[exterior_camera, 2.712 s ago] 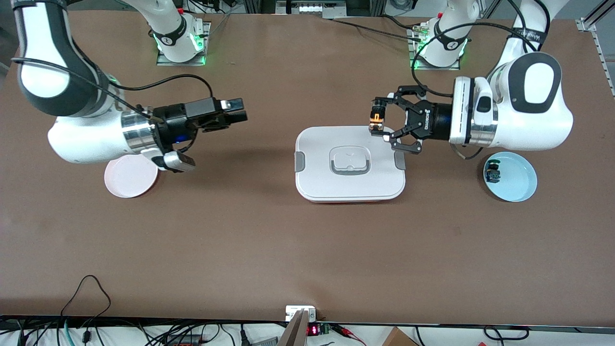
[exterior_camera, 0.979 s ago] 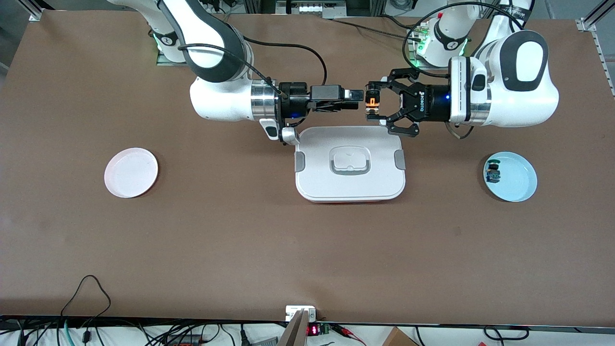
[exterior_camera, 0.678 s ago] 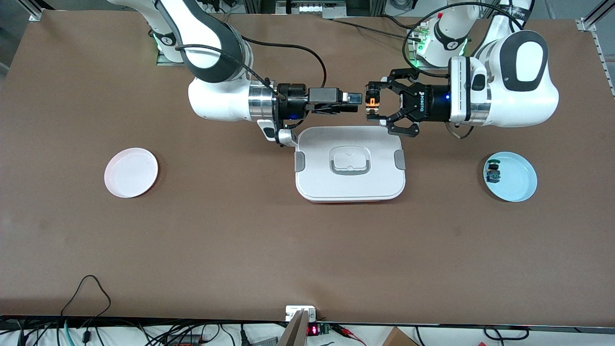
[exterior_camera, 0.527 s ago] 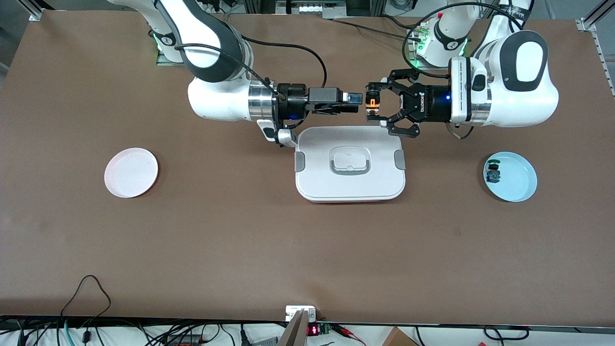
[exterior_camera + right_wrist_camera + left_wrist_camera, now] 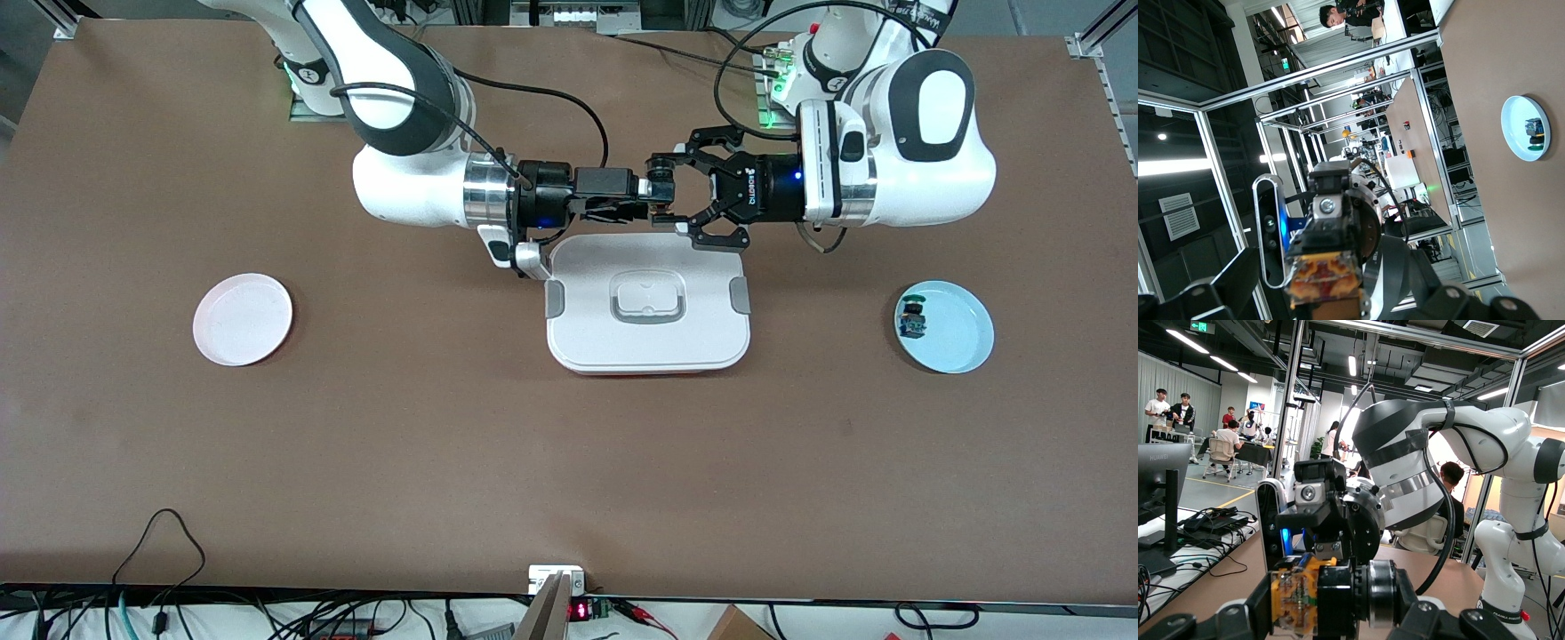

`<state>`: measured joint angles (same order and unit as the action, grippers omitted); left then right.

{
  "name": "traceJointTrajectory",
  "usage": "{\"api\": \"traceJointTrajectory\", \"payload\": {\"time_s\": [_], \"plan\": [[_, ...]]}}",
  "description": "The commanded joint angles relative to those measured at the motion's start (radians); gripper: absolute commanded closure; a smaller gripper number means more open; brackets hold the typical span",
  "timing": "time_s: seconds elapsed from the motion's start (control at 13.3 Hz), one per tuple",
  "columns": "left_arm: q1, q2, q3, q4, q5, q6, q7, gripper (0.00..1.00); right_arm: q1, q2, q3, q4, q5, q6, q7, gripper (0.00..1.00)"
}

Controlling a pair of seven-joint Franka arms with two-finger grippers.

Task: Transfer orange switch to right arm and place
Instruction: 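Close the right gripper on the switch held by the left gripper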

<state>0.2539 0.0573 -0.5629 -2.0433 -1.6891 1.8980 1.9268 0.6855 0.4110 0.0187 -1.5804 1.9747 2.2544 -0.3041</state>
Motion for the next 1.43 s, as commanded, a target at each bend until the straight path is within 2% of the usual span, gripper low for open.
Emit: {"api": "traceJointTrajectory", "payload": {"time_s": [0.0, 0.23, 0.3, 0.38, 0.45, 0.53, 0.6, 0.83, 0.98, 1.05, 1.13, 1.36], "plan": [[0.005, -0.004, -0.003, -0.009, -0.034, 0.003, 0.044, 0.99, 0.0, 0.015, 0.004, 0.025, 0.024, 0.016, -0.021, 0.01], [0.005, -0.004, -0.003, -0.009, -0.034, 0.003, 0.044, 0.99, 0.003, 0.015, 0.004, 0.023, 0.023, 0.014, -0.023, 0.04], [0.005, -0.004, -0.003, -0.009, -0.034, 0.003, 0.044, 0.99, 0.0, 0.014, 0.004, 0.023, 0.019, 0.013, -0.024, 0.13], [0.005, -0.004, -0.003, -0.009, -0.034, 0.003, 0.044, 0.99, 0.0, 0.006, 0.004, 0.023, 0.01, 0.013, -0.027, 0.29], [0.005, -0.004, -0.003, -0.009, -0.034, 0.003, 0.044, 0.99, -0.001, 0.003, 0.004, 0.022, 0.012, 0.01, -0.032, 0.7], [0.005, -0.002, -0.005, -0.009, -0.034, 0.003, 0.044, 0.99, -0.003, 0.003, 0.004, 0.022, 0.013, 0.01, -0.032, 0.79], [0.005, -0.002, -0.003, -0.009, -0.034, 0.003, 0.044, 0.99, -0.003, 0.0, 0.004, 0.022, 0.013, 0.01, -0.03, 0.92], [0.005, -0.001, -0.003, -0.009, -0.034, 0.003, 0.044, 0.99, -0.001, -0.001, 0.006, 0.022, 0.007, 0.01, -0.036, 0.95], [0.005, -0.001, -0.003, -0.009, -0.034, 0.003, 0.044, 0.95, -0.001, -0.001, 0.006, 0.022, 0.003, 0.01, -0.061, 0.96], [0.008, -0.001, -0.005, -0.009, -0.034, 0.001, 0.043, 0.78, -0.001, -0.001, 0.006, 0.022, 0.003, 0.01, -0.064, 0.96], [0.008, 0.001, -0.003, -0.009, -0.034, -0.004, 0.049, 0.01, 0.0, -0.001, 0.006, 0.022, 0.003, 0.01, -0.064, 0.96], [0.036, 0.004, 0.0, -0.008, -0.032, -0.01, 0.063, 0.0, 0.0, -0.003, 0.006, 0.013, 0.003, 0.01, -0.063, 0.97]]}}
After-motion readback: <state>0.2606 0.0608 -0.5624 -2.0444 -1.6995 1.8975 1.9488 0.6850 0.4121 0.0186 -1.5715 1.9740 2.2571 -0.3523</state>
